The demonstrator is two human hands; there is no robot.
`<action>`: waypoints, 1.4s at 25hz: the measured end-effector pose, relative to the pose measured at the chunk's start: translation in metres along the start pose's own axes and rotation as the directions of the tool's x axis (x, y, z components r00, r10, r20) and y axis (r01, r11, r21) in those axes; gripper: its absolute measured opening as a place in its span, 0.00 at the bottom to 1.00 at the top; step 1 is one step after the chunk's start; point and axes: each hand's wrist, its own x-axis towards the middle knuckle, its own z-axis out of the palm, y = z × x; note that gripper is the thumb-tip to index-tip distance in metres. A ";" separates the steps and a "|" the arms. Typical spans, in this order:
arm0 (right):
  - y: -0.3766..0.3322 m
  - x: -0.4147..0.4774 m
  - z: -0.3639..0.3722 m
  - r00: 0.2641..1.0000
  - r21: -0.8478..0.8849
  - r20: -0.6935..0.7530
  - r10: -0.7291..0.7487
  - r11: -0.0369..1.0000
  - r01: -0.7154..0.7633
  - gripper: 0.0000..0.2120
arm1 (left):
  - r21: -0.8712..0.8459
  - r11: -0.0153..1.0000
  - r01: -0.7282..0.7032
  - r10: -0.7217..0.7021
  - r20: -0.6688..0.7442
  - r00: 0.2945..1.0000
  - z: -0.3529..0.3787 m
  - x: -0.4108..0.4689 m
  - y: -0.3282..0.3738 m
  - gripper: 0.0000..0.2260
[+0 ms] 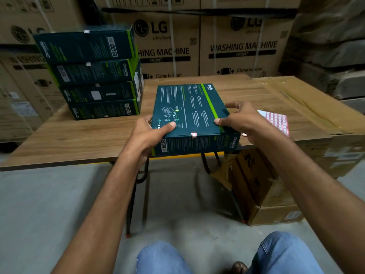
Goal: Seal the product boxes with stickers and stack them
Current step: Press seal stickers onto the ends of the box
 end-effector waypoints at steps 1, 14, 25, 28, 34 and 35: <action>0.000 -0.004 0.001 1.000 0.023 -0.017 -0.013 1.000 0.014 0.34 | -0.039 0.999 -0.006 0.005 -0.016 1.000 -0.002 -0.004 0.002 0.21; -0.016 -0.019 -0.013 0.923 0.087 -0.128 -0.363 0.923 0.375 0.37 | -0.023 0.899 -0.437 0.434 -0.081 0.897 -0.017 -0.022 0.023 0.45; -0.036 -0.032 -0.027 0.973 0.342 0.015 -0.229 0.916 0.210 0.22 | -0.130 0.927 -0.351 0.338 -0.115 0.934 -0.019 -0.027 0.029 0.27; -0.038 -0.039 -0.029 0.984 0.381 0.092 -0.153 0.918 0.107 0.15 | -0.152 0.947 -0.283 0.270 -0.099 0.958 -0.018 -0.031 0.025 0.28; -0.048 -0.055 -0.024 0.995 0.449 0.104 -0.001 0.893 -0.046 0.11 | -0.180 0.954 -0.240 0.223 -0.110 0.969 -0.024 -0.033 0.038 0.14; -0.050 -0.057 -0.022 0.993 0.482 0.113 0.016 0.874 -0.069 0.13 | -0.183 0.952 -0.246 0.231 -0.096 0.968 -0.023 -0.033 0.041 0.17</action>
